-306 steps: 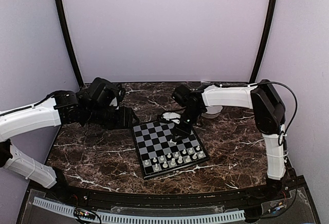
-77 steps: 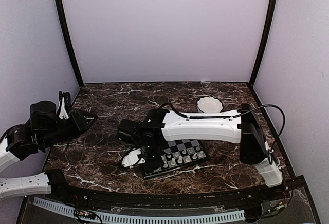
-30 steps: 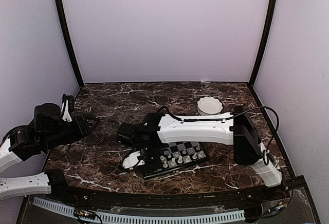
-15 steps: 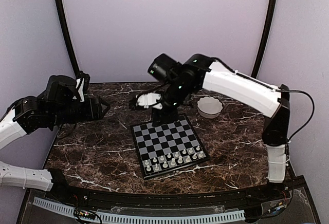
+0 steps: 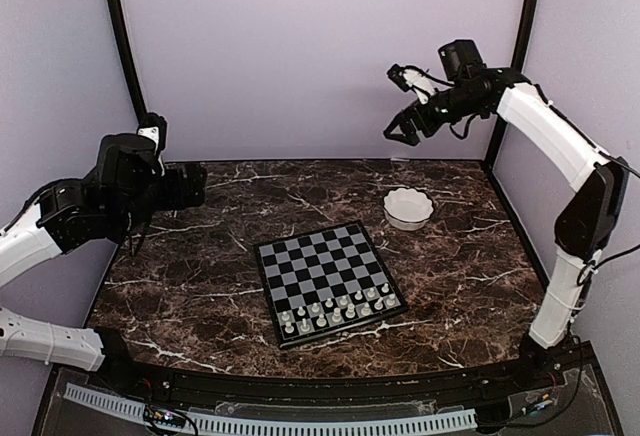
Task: Set up the chess pieces on the board
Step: Reset both arms
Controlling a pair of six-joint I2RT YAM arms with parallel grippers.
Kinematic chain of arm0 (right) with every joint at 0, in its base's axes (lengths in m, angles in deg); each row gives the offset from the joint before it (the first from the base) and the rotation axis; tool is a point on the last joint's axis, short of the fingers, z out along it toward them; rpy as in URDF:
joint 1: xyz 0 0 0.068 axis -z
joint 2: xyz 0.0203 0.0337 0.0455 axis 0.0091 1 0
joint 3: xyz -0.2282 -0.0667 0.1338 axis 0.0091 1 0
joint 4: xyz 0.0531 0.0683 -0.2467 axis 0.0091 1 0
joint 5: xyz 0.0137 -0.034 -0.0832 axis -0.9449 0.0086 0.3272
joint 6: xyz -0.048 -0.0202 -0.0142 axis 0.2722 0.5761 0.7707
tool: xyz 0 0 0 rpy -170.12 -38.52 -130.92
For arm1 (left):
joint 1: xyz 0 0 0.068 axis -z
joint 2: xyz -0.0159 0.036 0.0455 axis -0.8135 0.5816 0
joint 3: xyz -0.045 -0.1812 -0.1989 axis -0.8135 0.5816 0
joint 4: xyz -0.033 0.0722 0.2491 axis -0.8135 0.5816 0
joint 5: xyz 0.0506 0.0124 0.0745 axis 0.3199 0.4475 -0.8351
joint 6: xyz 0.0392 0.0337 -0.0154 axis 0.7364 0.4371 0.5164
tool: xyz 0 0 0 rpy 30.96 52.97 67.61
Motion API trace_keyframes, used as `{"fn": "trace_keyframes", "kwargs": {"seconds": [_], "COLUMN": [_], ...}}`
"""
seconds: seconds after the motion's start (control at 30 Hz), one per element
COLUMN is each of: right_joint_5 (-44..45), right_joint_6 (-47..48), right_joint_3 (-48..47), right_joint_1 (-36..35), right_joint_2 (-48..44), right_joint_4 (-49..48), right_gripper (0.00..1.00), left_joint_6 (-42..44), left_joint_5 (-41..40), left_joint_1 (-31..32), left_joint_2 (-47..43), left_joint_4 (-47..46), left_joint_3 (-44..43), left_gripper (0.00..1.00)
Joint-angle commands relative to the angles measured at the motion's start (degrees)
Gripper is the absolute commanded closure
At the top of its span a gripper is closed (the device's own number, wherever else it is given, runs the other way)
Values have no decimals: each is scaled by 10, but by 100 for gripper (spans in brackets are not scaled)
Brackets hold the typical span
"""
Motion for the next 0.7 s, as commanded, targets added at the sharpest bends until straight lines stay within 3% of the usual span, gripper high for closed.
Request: {"fn": "trace_keyframes", "kwargs": {"seconds": [0.0, 0.1, 0.2, 0.27, 0.67], "right_joint_5": [5, 64, 152, 190, 185], "right_joint_6": [-127, -176, -218, -250, -240], "right_joint_3": [165, 290, 360, 383, 404], "right_joint_1": [60, 60, 57, 57, 57], "right_joint_2": [-135, -209, -243, -251, -267], "right_joint_4": [-237, -336, -365, -365, -377], "right_gripper": [2, 2, 1, 1, 1], "left_joint_6": [67, 93, 104, 107, 82], "left_joint_5": [-49, -23, 21, 34, 62], "left_joint_1": [-17, -29, -47, -53, -59], "left_joint_2": [59, 109, 143, 155, 158], "left_joint_4": [-93, -99, -138, -150, -151], "left_joint_3": [-24, -65, -87, -93, -89], "left_gripper": [1, 1, 1, 1, 1]}}
